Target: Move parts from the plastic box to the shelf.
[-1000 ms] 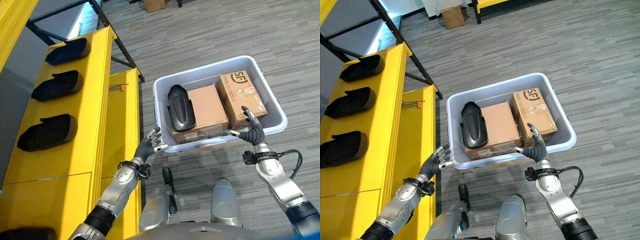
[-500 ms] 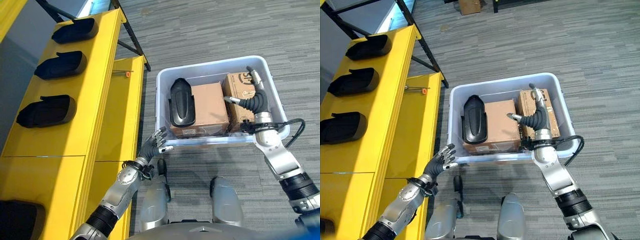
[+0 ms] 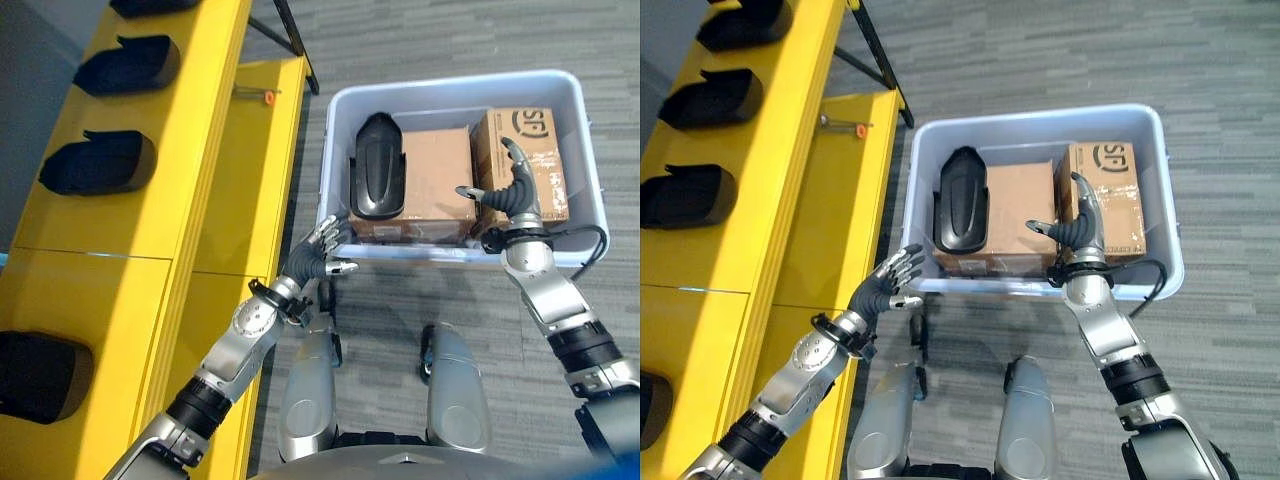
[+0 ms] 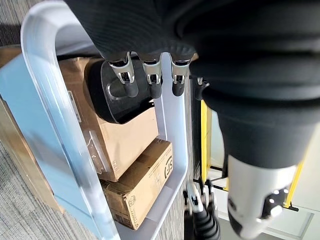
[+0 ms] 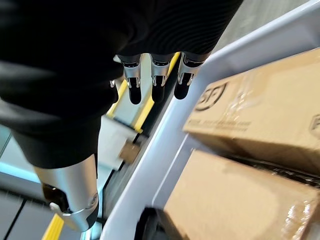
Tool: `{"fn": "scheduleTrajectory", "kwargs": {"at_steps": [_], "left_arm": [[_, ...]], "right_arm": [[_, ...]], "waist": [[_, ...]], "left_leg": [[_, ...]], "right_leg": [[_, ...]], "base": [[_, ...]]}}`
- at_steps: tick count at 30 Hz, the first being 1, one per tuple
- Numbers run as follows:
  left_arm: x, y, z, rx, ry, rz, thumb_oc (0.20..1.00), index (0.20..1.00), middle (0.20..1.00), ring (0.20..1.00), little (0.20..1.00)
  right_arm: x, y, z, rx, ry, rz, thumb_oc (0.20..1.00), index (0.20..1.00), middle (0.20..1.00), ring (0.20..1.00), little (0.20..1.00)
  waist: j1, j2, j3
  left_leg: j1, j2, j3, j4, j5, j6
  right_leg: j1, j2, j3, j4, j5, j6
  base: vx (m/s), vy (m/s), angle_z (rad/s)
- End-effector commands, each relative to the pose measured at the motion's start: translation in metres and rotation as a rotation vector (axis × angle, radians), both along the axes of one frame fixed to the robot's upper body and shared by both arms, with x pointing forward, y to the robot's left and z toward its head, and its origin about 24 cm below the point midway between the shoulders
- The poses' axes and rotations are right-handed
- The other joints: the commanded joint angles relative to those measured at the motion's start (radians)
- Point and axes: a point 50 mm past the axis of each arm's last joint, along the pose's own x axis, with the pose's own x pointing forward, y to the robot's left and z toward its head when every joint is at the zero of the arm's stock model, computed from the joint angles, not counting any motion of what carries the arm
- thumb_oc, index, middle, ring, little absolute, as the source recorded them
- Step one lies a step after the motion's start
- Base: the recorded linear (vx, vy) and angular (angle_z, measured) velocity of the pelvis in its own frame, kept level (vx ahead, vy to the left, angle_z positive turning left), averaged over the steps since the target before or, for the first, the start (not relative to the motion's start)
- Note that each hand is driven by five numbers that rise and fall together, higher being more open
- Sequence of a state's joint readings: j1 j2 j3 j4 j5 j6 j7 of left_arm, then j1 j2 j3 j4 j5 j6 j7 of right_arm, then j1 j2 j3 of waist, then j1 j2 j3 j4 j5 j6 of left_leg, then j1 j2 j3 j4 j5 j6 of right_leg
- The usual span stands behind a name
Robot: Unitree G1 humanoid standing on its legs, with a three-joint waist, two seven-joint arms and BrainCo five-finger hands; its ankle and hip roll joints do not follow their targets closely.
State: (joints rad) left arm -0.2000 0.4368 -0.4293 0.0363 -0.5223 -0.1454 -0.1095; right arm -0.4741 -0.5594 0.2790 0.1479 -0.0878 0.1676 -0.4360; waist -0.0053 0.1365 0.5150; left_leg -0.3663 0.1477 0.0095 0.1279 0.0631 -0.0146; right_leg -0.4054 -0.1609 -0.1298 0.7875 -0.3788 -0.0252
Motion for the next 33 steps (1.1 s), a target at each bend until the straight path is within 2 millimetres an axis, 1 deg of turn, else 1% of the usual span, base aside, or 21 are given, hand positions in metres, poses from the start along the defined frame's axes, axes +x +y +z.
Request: {"fn": "scheduleTrajectory", "kwargs": {"at_steps": [1, 2, 6, 7, 8, 9, 10, 11, 12, 14, 15, 16, 19, 20, 24, 25, 27, 28, 29, 30, 33], "left_arm": [[-0.006, 0.002, 0.024, -0.035, -0.127, -0.047, 1.0, 1.0, 1.0, 1.0, 1.0], [-0.006, 0.001, 0.026, -0.03, -0.133, -0.064, 1.0, 1.0, 1.0, 1.0, 1.0], [-0.008, -0.001, 0.033, -0.012, -0.163, -0.114, 1.0, 1.0, 1.0, 1.0, 1.0], [-0.008, -0.001, 0.033, -0.011, -0.164, -0.115, 1.0, 1.0, 1.0, 1.0, 1.0], [-0.009, -0.001, 0.035, -0.001, -0.174, -0.128, 1.0, 1.0, 1.0, 1.0, 1.0], [-0.01, -0.001, 0.039, 0.006, -0.195, -0.134, 1.0, 1.0, 1.0, 1.0, 1.0], [-0.011, -0.001, 0.041, 0.003, -0.199, -0.136, 1.0, 1.0, 1.0, 1.0, 1.0], [-0.013, 0.001, 0.046, -0.002, -0.213, -0.144, 1.0, 1.0, 1.0, 1.0, 1.0], [-0.013, 0.001, 0.046, -0.002, -0.214, -0.146, 1.0, 1.0, 1.0, 1.0, 1.0], [-0.015, 0.002, 0.049, 0.001, -0.224, -0.16, 1.0, 1.0, 1.0, 1.0, 1.0], [-0.016, 0.004, 0.052, 0.011, -0.231, -0.175, 1.0, 1.0, 1.0, 1.0, 1.0], [-0.016, 0.004, 0.052, 0.011, -0.232, -0.175, 1.0, 1.0, 1.0, 1.0, 1.0], [-0.018, 0.006, 0.054, 0.022, -0.239, -0.189, 1.0, 1.0, 1.0, 1.0, 1.0], [-0.019, 0.006, 0.052, 0.024, -0.235, -0.194, 1.0, 1.0, 1.0, 1.0, 1.0], [-0.019, 0.007, 0.054, 0.035, -0.242, -0.199, 1.0, 1.0, 1.0, 1.0, 1.0], [-0.018, 0.008, 0.055, 0.036, -0.246, -0.196, 1.0, 1.0, 1.0, 1.0, 1.0], [-0.018, 0.009, 0.057, 0.033, -0.251, -0.194, 1.0, 1.0, 1.0, 1.0, 1.0], [-0.017, 0.011, 0.058, 0.043, -0.258, -0.19, 1.0, 1.0, 1.0, 1.0, 1.0], [-0.016, 0.014, 0.059, 0.055, -0.262, -0.19, 1.0, 1.0, 1.0, 1.0, 1.0], [-0.017, 0.014, 0.059, 0.056, -0.264, -0.188, 1.0, 1.0, 1.0, 1.0, 1.0], [-0.014, 0.014, 0.06, 0.065, -0.272, -0.186, 1.0, 1.0, 1.0, 1.0, 1.0]], "right_arm": [[0.009, 0.024, 0.068, -0.201, -0.31, 0.062, 1.0, 1.0, 1.0, 1.0, 1.0], [0.01, 0.026, 0.073, -0.248, -0.324, 0.067, 1.0, 1.0, 1.0, 1.0, 1.0], [0.012, 0.025, 0.09, -0.414, -0.407, 0.042, 1.0, 1.0, 1.0, 1.0, 1.0], [0.012, 0.025, 0.091, -0.419, -0.412, 0.04, 1.0, 1.0, 1.0, 1.0, 1.0], [0.011, 0.023, 0.097, -0.469, -0.444, 0.021, 1.0, 1.0, 1.0, 1.0, 1.0], [0.01, 0.022, 0.109, -0.531, -0.516, -0.008, 1.0, 1.0, 1.0, 1.0, 1.0], [0.008, 0.022, 0.115, -0.561, -0.552, -0.02, 1.0, 1.0, 1.0, 1.0, 1.0], [0.006, 0.019, 0.13, -0.607, -0.634, -0.048, 1.0, 1.0, 1.0, 1.0, 1.0], [0.005, 0.019, 0.131, -0.616, -0.64, -0.05, 1.0, 1.0, 1.0, 1.0, 1.0], [0.004, 0.02, 0.142, -0.676, -0.69, -0.069, 1.0, 1.0, 1.0, 1.0, 1.0], [0.004, 0.02, 0.15, -0.747, -0.707, -0.087, 1.0, 1.0, 1.0, 1.0, 1.0], [0.004, 0.021, 0.15, -0.747, -0.712, -0.087, 1.0, 1.0, 1.0, 1.0, 1.0], [0.006, 0.023, 0.152, -0.857, -0.713, -0.095, 1.0, 1.0, 1.0, 1.0, 1.0], [0.007, 0.022, 0.15, -0.87, -0.695, -0.093, 1.0, 1.0, 1.0, 1.0, 1.0], [0.013, 0.025, 0.147, -0.996, -0.664, -0.051, 1.0, 1.0, 1.0, 1.0, 1.0], [0.015, 0.031, 0.146, -1.078, -0.666, -0.016, 1.0, 1.0, 1.0, 1.0, 1.0], [0.015, 0.038, 0.146, -1.149, -0.665, 0.023, 1.0, 1.0, 1.0, 1.0, 1.0], [0.016, 0.046, 0.149, -1.213, -0.654, 0.058, 1.0, 1.0, 1.0, 1.0, 1.0], [0.018, 0.042, 0.149, -1.143, -0.599, 0.035, 1.0, 1.0, 1.0, 1.0, 1.0], [0.019, 0.04, 0.148, -1.129, -0.595, 0.023, 1.0, 1.0, 1.0, 1.0, 1.0], [0.032, 0.025, 0.138, -1.135, -0.403, -0.06, 1.0, 1.0, 1.0, 1.0, 1.0]], "waist": [[0.021, -0.038, 0.005], [0.027, -0.033, 0.005], [0.05, -0.032, 0.005], [0.05, -0.032, 0.005], [0.057, -0.031, 0.005], [0.066, -0.03, 0.005], [0.07, -0.028, 0.005], [0.081, -0.023, 0.005], [0.082, -0.023, 0.005], [0.093, -0.02, 0.005], [0.106, -0.017, 0.005], [0.107, -0.017, 0.005], [0.12, -0.015, 0.005], [0.12, -0.02, 0.005], [0.131, -0.017, 0.005], [0.138, -0.013, 0.005], [0.144, -0.01, 0.005], [0.151, -0.008, 0.005], [0.156, -0.007, 0.005], [0.157, -0.006, 0.005], [0.158, -0.007, 0.005]], "left_leg": [[0.042, -0.017, 0.0, 0.087, -0.009, -0.068], [0.021, -0.016, -0.003, 0.086, -0.002, -0.066], [-0.054, -0.03, -0.008, 0.097, 0.002, -0.062], [-0.058, -0.03, -0.008, 0.098, 0.002, -0.062], [-0.082, -0.034, -0.008, 0.103, 0.004, -0.061], [-0.119, -0.035, -0.009, 0.113, 0.005, -0.058], [-0.136, -0.037, -0.009, 0.116, 0.005, -0.057], [-0.17, -0.045, -0.011, 0.124, 0.003, -0.054], [-0.174, -0.046, -0.012, 0.126, 0.003, -0.054], [-0.204, -0.053, -0.015, 0.137, -0.001, -0.051], [-0.234, -0.059, -0.017, 0.149, -0.007, -0.047], [-0.237, -0.06, -0.017, 0.151, -0.008, -0.047], [-0.277, -0.066, -0.022, 0.176, -0.016, -0.041], [-0.27, -0.076, -0.026, 0.189, -0.042, -0.045], [-0.32, -0.087, -0.033, 0.227, -0.055, -0.039], [-0.348, -0.09, -0.036, 0.242, -0.055, -0.037], [-0.383, -0.096, -0.038, 0.26, -0.057, -0.034], [-0.421, -0.101, -0.041, 0.281, -0.058, -0.03], [-0.454, -0.103, -0.043, 0.295, -0.056, -0.026], [-0.469, -0.103, -0.044, 0.303, -0.057, -0.023], [-0.52, -0.101, -0.045, 0.323, -0.061, -0.018]], "right_leg": [[0.035, 0.031, -0.023, -0.06, 0.057, -0.005], [0.015, 0.035, -0.026, -0.056, 0.062, -0.006], [-0.06, 0.029, -0.034, -0.025, 0.051, -0.002], [-0.064, 0.029, -0.034, -0.023, 0.051, -0.002], [-0.088, 0.03, -0.036, -0.015, 0.05, -0.001], [-0.123, 0.031, -0.037, -0.002, 0.05, -0.001], [-0.142, 0.031, -0.037, 0.005, 0.049, -0.001], [-0.176, 0.03, -0.04, 0.02, 0.046, 0.0], [-0.18, 0.029, -0.04, 0.022, 0.045, 0.0], [-0.209, 0.028, -0.043, 0.035, 0.044, 0.002], [-0.236, 0.028, -0.046, 0.043, 0.043, 0.002], [-0.24, 0.028, -0.047, 0.044, 0.044, 0.002], [-0.273, 0.025, -0.05, 0.06, 0.042, 0.001], [-0.263, 0.022, -0.039, 0.067, 0.02, 0.008], [-0.304, 0.018, -0.039, 0.098, 0.011, 0.007], [-0.33, 0.017, -0.04, 0.113, 0.01, 0.006], [-0.361, 0.016, -0.043, 0.13, 0.008, 0.004], [-0.396, 0.016, -0.044, 0.148, 0.007, 0.003], [-0.425, 0.015, -0.048, 0.162, 0.007, 0.002], [-0.439, 0.013, -0.048, 0.167, 0.007, 0.001], [-0.485, 0.01, -0.046, 0.177, 0.01, 0.002]], "base": [[-0.08, -0.081, -0.01], [-0.07, -0.092, -0.02], [-0.08, -0.097, 0.12], [-0.07, -0.085, 0.11], [-0.08, -0.105, 0.19], [-0.1, -0.12, 0.11], [-0.11, -0.12, 0.09], [-0.07, -0.066, -0.01], [-0.06, -0.078, 0.09], [-0.04, -0.082, 0.01], [-0.04, -0.081, -0.07], [-0.04, -0.082, -0.04], [0.0, -0.052, 0.03], [0.05, -0.052, -0.05], [0.0, -0.038, 0.07], [-0.05, -0.034, 0.07], [-0.06, -0.044, 0.28], [-0.11, -0.052, 0.25], [-0.11, -0.044, 0.11], [-0.11, -0.024, 0.14], [-0.08, -0.016, -0.02]]}}
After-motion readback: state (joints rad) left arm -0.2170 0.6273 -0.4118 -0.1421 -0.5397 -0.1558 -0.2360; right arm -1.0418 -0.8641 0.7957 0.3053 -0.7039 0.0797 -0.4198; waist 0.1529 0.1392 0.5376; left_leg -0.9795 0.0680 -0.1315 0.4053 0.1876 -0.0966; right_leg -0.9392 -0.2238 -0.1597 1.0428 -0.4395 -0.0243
